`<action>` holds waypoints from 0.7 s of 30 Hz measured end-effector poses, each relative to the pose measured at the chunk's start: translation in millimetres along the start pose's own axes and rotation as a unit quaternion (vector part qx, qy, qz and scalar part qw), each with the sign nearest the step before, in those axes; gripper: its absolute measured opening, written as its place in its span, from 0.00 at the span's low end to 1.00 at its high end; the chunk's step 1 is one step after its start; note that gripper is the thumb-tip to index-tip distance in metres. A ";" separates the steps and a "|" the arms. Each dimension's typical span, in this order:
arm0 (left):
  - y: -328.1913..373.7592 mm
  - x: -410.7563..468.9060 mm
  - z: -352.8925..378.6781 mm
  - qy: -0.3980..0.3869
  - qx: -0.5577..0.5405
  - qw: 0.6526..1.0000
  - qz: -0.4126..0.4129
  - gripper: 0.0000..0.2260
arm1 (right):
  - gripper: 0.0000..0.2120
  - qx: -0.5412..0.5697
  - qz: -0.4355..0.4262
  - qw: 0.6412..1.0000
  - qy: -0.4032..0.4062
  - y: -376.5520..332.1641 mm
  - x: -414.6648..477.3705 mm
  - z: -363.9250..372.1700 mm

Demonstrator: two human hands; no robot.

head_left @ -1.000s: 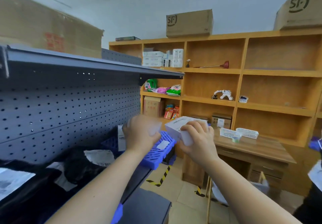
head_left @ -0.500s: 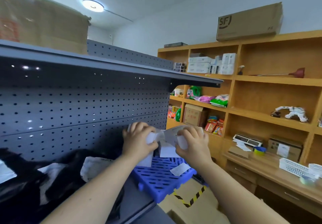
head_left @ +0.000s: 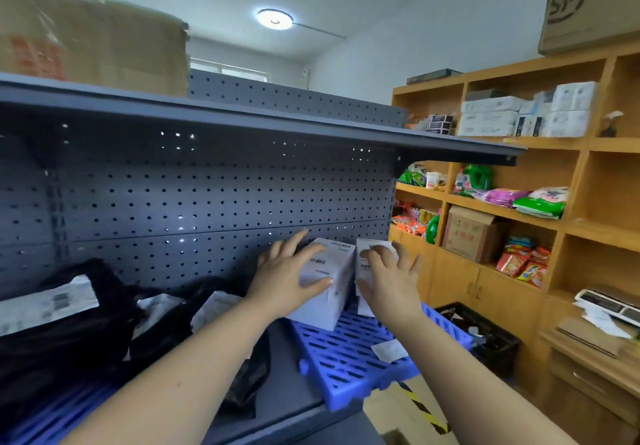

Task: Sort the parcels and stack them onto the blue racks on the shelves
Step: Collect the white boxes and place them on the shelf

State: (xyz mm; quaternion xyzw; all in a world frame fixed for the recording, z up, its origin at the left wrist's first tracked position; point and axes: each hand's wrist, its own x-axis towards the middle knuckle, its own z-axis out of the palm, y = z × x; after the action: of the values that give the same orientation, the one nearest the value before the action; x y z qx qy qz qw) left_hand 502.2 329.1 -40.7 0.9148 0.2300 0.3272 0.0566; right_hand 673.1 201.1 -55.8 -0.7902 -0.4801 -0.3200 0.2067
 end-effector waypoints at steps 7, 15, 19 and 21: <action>-6.3 -7.6 -26.0 0.006 0.132 0.991 -0.011 0.35 | 0.26 0.085 -0.074 0.993 0.036 -37.5 10.0 -4.3; -27.4 -28.7 -59.0 0.007 0.222 0.974 -0.033 0.38 | 0.20 0.110 -0.091 0.989 0.023 -68.0 13.1 -13.5; -41.8 -48.7 -85.5 0.014 0.258 0.965 -0.046 0.35 | 0.21 0.137 -0.123 0.983 0.007 -102.2 19.8 -17.9; -50.0 -61.0 -100.8 0.011 0.271 0.961 -0.057 0.35 | 0.21 0.149 -0.139 0.979 0.007 -127.3 21.5 -22.3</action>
State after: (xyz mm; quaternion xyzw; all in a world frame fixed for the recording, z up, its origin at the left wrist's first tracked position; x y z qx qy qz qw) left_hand 378.6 340.8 -9.7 0.8776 0.3621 0.2589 -0.1778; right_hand 560.0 258.2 -22.4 -0.6739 -0.6260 -0.2755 0.2793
